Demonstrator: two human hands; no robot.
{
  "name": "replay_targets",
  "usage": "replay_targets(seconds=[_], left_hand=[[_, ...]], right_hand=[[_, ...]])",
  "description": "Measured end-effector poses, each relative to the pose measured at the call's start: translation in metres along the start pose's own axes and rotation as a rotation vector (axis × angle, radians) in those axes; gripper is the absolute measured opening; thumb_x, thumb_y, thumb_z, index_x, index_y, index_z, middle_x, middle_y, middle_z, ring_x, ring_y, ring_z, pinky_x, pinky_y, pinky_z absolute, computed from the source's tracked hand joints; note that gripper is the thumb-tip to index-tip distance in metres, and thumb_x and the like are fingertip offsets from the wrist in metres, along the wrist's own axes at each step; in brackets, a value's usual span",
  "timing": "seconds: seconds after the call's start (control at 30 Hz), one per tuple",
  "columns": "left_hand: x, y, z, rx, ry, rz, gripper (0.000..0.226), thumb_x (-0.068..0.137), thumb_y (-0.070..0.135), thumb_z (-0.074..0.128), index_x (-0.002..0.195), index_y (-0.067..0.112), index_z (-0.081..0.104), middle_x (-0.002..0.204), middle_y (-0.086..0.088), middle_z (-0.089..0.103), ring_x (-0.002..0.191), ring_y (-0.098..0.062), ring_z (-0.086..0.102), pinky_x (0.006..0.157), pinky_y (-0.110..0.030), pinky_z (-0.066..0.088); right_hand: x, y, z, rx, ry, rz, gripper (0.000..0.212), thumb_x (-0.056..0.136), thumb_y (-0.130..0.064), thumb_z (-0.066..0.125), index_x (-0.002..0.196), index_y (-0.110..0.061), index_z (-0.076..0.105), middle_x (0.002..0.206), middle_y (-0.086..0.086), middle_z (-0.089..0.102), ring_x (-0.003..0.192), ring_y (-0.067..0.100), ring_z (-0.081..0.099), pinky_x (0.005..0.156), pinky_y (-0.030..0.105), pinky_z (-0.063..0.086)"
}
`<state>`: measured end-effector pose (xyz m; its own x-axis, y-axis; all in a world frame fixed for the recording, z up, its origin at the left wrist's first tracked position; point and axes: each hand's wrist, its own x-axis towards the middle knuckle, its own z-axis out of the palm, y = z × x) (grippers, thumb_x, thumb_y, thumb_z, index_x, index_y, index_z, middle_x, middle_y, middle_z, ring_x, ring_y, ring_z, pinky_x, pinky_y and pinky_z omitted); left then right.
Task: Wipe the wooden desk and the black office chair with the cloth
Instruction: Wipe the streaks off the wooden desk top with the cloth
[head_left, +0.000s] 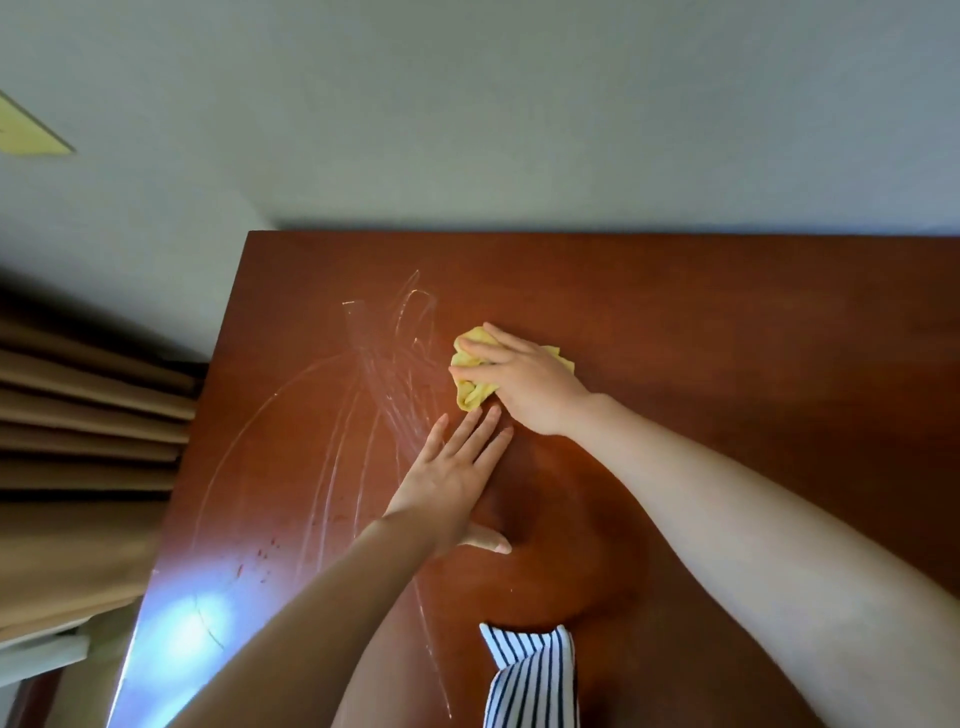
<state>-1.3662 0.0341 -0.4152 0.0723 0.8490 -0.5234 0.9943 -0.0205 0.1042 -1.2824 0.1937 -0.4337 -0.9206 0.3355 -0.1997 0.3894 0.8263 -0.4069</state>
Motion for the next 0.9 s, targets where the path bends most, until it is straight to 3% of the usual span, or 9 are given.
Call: replay_targets(seconds=[0.13,0.3,0.43,0.5,0.57,0.6,0.7,0.77,0.9], left_hand=[[-0.020,-0.002,0.001,-0.202,0.164,0.037,0.077,0.087,0.066,0.043,0.149,0.022,0.026,0.158,0.003,0.019,0.145,-0.014,0.010,0.116,-0.028,0.001],[-0.042,0.014,0.003,-0.553,0.374,-0.080,0.033,0.094,0.039,0.055,0.115,0.015,0.065,0.119,0.002,0.062,0.115,-0.019,0.046,0.098,-0.029,0.033],[-0.059,0.028,0.002,-0.897,0.272,-0.249,0.032,0.093,0.037,0.057,0.083,0.007,0.059,0.069,0.001,0.057,0.060,-0.014,0.049,0.052,-0.024,0.039],[-0.067,0.033,0.000,-0.968,0.195,-0.301,0.032,0.091,0.042,0.056,0.077,0.013,0.053,0.063,0.005,0.051,0.051,-0.010,0.042,0.043,-0.020,0.031],[-0.075,0.037,-0.001,-1.006,0.161,-0.297,0.032,0.089,0.048,0.057,0.081,0.018,0.055,0.067,0.008,0.053,0.058,-0.006,0.047,0.046,-0.018,0.033],[-0.079,0.038,-0.003,-1.035,0.164,-0.280,0.032,0.088,0.051,0.057,0.086,0.018,0.057,0.072,0.009,0.055,0.063,-0.004,0.050,0.048,-0.016,0.034],[-0.100,0.040,-0.008,-1.135,0.253,-0.133,0.027,0.087,0.046,0.063,0.099,0.023,0.059,0.093,0.014,0.060,0.085,-0.002,0.055,0.062,-0.004,0.039],[-0.116,0.039,-0.008,-1.108,0.347,0.017,0.034,0.083,0.041,0.069,0.111,0.026,0.057,0.111,0.013,0.056,0.103,-0.001,0.052,0.079,-0.002,0.036],[-0.135,0.038,-0.012,-1.028,0.435,0.219,0.066,0.077,0.037,0.077,0.134,0.027,0.046,0.130,0.013,0.041,0.119,0.000,0.044,0.099,-0.008,0.031]], right_hand=[[-0.042,-0.025,0.013,0.089,0.038,0.144,0.057,0.096,0.000,0.038,0.141,-0.034,0.042,0.156,-0.012,0.022,0.146,0.014,0.006,0.114,0.033,0.020],[-0.089,-0.067,0.034,0.220,0.090,0.346,0.048,0.095,-0.006,0.043,0.135,-0.031,0.051,0.152,-0.015,0.030,0.143,0.015,0.017,0.113,0.038,0.025],[-0.122,-0.101,0.044,0.443,0.170,0.478,0.037,0.095,-0.006,0.048,0.127,-0.021,0.061,0.139,-0.005,0.051,0.129,0.019,0.043,0.105,0.032,0.036],[-0.138,-0.118,0.044,0.642,0.291,0.592,0.031,0.094,-0.009,0.052,0.120,-0.018,0.066,0.111,-0.005,0.067,0.099,0.012,0.061,0.081,0.016,0.047],[-0.152,-0.134,0.041,0.729,0.372,0.715,0.031,0.095,-0.013,0.049,0.119,-0.023,0.065,0.086,-0.012,0.066,0.072,0.004,0.058,0.060,0.010,0.042],[-0.156,-0.138,0.039,0.767,0.414,0.753,0.032,0.095,-0.014,0.047,0.120,-0.025,0.064,0.083,-0.011,0.065,0.070,0.004,0.057,0.062,0.012,0.042],[-0.166,-0.159,0.027,1.203,0.660,0.835,0.023,0.098,-0.018,0.047,0.111,-0.028,0.064,0.092,-0.006,0.070,0.085,0.008,0.067,0.077,0.026,0.053],[-0.169,-0.173,0.013,1.569,0.831,0.865,0.018,0.098,-0.019,0.050,0.092,-0.032,0.061,0.086,-0.007,0.072,0.080,0.007,0.070,0.067,0.026,0.056],[-0.174,-0.184,-0.012,1.906,0.900,0.758,0.021,0.098,-0.025,0.049,0.114,-0.020,0.062,0.102,0.005,0.073,0.093,0.019,0.070,0.067,0.033,0.057]])
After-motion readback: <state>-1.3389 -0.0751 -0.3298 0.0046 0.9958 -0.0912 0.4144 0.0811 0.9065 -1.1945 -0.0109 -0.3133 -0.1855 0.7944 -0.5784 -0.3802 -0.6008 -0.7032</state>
